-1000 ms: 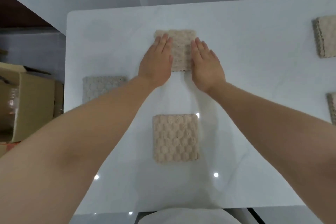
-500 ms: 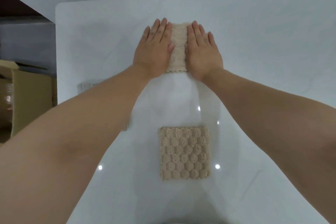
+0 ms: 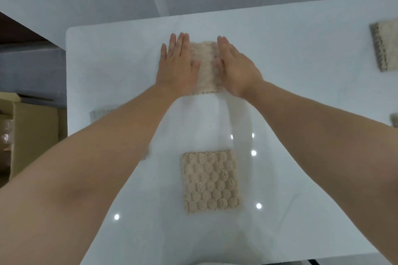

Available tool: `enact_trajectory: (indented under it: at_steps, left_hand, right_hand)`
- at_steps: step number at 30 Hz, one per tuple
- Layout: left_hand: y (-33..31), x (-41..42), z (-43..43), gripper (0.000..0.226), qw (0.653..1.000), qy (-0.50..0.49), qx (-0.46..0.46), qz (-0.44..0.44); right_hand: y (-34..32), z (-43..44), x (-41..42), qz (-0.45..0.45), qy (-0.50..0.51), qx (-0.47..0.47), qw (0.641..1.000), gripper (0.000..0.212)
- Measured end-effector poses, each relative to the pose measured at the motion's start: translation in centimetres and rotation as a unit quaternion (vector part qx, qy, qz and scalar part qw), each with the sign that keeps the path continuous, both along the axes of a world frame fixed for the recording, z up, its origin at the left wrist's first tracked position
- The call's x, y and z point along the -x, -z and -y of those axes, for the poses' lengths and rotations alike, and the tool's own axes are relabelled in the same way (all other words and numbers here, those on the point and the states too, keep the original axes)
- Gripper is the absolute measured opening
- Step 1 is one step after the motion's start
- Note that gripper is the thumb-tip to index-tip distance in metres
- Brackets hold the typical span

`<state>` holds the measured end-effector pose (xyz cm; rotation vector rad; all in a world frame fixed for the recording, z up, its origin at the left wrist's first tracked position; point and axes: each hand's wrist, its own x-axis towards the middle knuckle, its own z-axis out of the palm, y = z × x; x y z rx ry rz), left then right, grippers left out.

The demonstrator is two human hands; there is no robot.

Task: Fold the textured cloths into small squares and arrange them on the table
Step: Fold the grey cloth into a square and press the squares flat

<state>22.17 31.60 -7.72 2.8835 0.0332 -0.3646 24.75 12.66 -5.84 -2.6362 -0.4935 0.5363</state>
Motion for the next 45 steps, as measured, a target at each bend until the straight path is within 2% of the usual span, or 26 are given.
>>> enact_trajectory:
  at_steps: [2,4,11,17,21,27,31,33,38,45]
  left_hand:
    - [-0.6,1.5,2.6,0.066,0.998,0.000,0.034,0.059]
    - [-0.5,3.9,6.1,0.062,0.995,0.027,0.055,0.081]
    - [-0.2,13.9,19.4,0.058,0.990,0.066,0.121,0.018]
    - [0.0,17.1,32.1,0.060,0.985,0.156,0.074,-0.025]
    - [-0.7,16.6,40.4,0.059,0.990,0.093,0.102,-0.035]
    - [-2.7,16.7,51.0,0.059,0.990,0.037,0.125,-0.051]
    - [-2.9,15.9,54.9,0.057,0.986,0.003,0.146,-0.084]
    - [-2.8,15.4,56.1,0.059,0.978,-0.036,0.180,-0.103]
    - [-1.6,14.9,57.8,0.055,0.963,-0.055,0.245,-0.095]
    - [0.1,16.8,57.2,0.058,0.955,-0.067,0.282,-0.068]
  right_hand:
    - [-0.9,2.7,1.8,0.035,0.033,-0.020,0.999,0.055]
    - [-1.1,6.0,4.2,0.043,0.064,-0.018,0.997,0.053]
    - [-1.6,18.8,12.1,0.035,0.175,-0.033,0.983,0.054]
    - [-1.5,31.4,13.8,0.060,0.198,-0.058,0.977,0.050]
    - [-1.2,39.8,13.9,0.068,0.194,-0.082,0.975,0.046]
    - [-1.5,51.3,14.2,0.107,0.202,-0.019,0.973,0.038]
    - [-1.5,55.3,14.0,0.070,0.244,0.052,0.966,0.039]
    - [-1.3,56.3,13.9,0.022,0.255,0.071,0.964,0.044]
    - [-1.0,57.3,13.9,-0.133,0.238,0.026,0.962,0.061]
    - [-0.5,57.3,15.7,-0.135,0.192,0.018,0.972,0.056]
